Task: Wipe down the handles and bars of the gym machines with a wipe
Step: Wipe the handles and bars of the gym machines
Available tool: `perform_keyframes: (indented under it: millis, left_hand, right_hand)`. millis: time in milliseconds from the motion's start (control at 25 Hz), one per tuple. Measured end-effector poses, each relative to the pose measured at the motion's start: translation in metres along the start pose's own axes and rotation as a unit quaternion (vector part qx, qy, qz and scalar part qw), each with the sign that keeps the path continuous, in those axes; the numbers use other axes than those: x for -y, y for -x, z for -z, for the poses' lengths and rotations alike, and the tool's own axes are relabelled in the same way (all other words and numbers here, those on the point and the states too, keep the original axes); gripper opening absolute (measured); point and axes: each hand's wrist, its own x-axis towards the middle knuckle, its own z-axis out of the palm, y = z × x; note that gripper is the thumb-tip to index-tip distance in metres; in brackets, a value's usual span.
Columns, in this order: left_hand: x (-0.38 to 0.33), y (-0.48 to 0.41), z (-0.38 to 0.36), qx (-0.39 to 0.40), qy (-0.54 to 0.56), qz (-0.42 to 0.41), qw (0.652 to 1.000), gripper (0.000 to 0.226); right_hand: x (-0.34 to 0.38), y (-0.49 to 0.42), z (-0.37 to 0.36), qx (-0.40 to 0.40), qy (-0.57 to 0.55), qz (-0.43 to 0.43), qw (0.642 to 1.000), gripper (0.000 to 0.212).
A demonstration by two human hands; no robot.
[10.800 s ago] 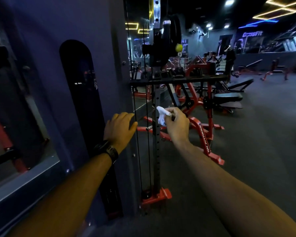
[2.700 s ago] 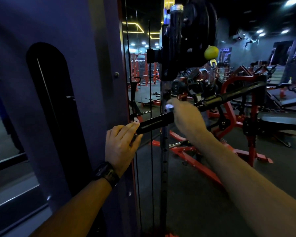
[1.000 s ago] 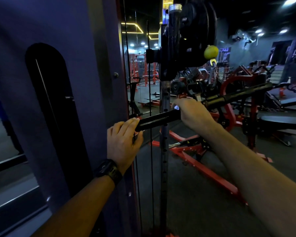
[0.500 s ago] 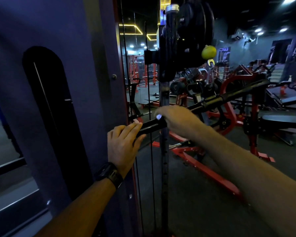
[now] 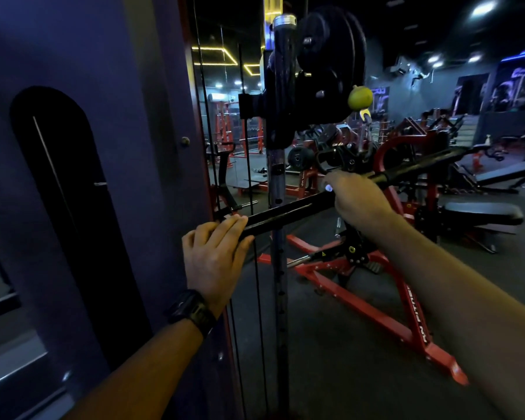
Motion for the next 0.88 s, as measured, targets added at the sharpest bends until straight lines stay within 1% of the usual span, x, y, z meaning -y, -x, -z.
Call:
perform_keyframes:
  millis: [120,240,320,400,440,520,600,720,800,880]
  left_hand:
    - [0.002,0.002,-0.001,0.012,0.002,0.015,1.000,0.037]
    - [0.004,0.008,0.003,0.033,-0.008,0.029,0.999,0.039]
    - [0.004,0.012,0.009,0.051,-0.026,0.038,0.998,0.040]
    - [0.004,0.013,0.016,0.063,-0.036,0.049,0.996,0.039]
    - [0.003,0.012,0.020,0.061,-0.033,0.049,0.996,0.038]
    - [0.000,0.009,0.024,0.047,-0.024,0.037,0.998,0.035]
    - [-0.006,0.006,0.027,0.028,-0.035,0.032,0.998,0.038]
    - [-0.014,0.004,0.035,0.018,-0.062,0.017,0.998,0.050]
    - [-0.024,0.006,0.039,0.023,-0.077,-0.008,0.997,0.058]
    - [-0.037,0.007,0.043,0.031,-0.073,-0.021,0.997,0.065]
  right_hand:
    - [0.025,0.016,-0.022,-0.077,-0.116,-0.002,0.990,0.028]
    - [0.069,0.033,-0.047,-0.112,-0.229,0.024,0.967,0.033]
    - [0.100,0.053,-0.066,-0.164,-0.326,0.046,0.930,0.035]
    - [0.109,0.071,-0.074,-0.204,-0.418,0.034,0.885,0.038]
    - [0.107,0.075,-0.075,-0.221,-0.431,0.028,0.874,0.039]
    - [0.103,0.081,-0.069,-0.248,-0.422,0.019,0.872,0.038]
    - [0.102,0.085,-0.058,-0.254,-0.437,-0.006,0.863,0.033]
    - [0.095,0.094,-0.037,-0.243,-0.457,-0.091,0.851,0.027]
    - [0.082,0.103,-0.026,-0.243,-0.461,-0.103,0.848,0.023]
    - [0.066,0.109,-0.016,-0.242,-0.481,-0.106,0.836,0.019]
